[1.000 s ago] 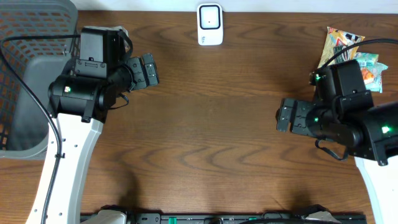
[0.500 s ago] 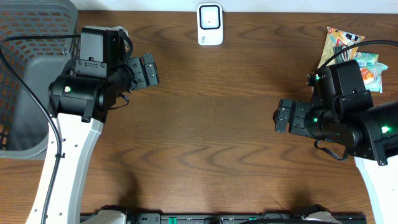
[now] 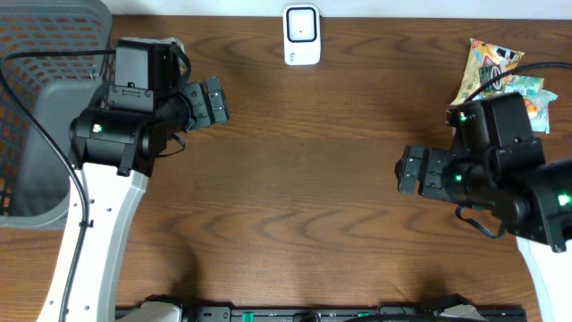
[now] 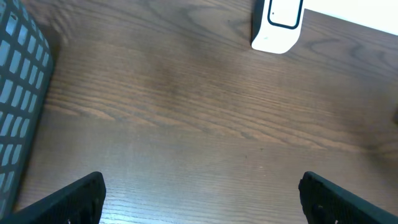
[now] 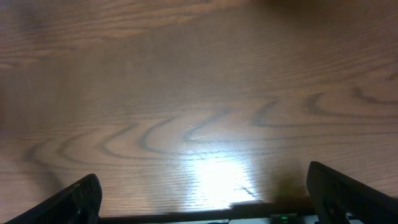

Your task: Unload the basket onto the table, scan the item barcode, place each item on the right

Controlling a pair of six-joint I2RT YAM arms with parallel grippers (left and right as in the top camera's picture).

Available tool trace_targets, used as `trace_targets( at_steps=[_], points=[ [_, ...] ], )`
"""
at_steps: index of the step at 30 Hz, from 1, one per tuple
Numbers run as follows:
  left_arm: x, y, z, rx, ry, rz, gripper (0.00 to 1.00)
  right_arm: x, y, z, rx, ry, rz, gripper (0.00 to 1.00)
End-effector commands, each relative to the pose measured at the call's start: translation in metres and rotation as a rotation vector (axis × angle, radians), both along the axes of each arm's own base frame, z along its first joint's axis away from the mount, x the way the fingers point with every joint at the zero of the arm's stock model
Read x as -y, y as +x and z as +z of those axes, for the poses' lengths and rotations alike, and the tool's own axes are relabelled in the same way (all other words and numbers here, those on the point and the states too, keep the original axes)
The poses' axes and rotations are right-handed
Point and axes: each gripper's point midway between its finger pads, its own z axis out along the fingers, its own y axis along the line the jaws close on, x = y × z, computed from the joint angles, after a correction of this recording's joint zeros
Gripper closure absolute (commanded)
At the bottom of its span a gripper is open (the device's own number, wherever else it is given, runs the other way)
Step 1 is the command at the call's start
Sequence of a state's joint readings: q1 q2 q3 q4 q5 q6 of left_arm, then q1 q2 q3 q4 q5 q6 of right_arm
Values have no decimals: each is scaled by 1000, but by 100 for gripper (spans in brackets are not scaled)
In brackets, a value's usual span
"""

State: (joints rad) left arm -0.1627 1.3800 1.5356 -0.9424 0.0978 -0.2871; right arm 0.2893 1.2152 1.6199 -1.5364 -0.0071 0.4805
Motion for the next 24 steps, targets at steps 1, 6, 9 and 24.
trace_targets(
  at_steps=[1,6,9,24],
  points=[
    [-3,0,3,8,13,5,2,3,-9,8,43,-1,14,1],
    [-3,0,3,8,13,5,2,10,-16,18,90,12,-7,1],
    [-3,0,3,8,13,5,2,17,-22,26,128,21,-34,1],
    [-3,0,3,8,13,5,2,57,-62,60,332,45,-209,1]
  ],
)
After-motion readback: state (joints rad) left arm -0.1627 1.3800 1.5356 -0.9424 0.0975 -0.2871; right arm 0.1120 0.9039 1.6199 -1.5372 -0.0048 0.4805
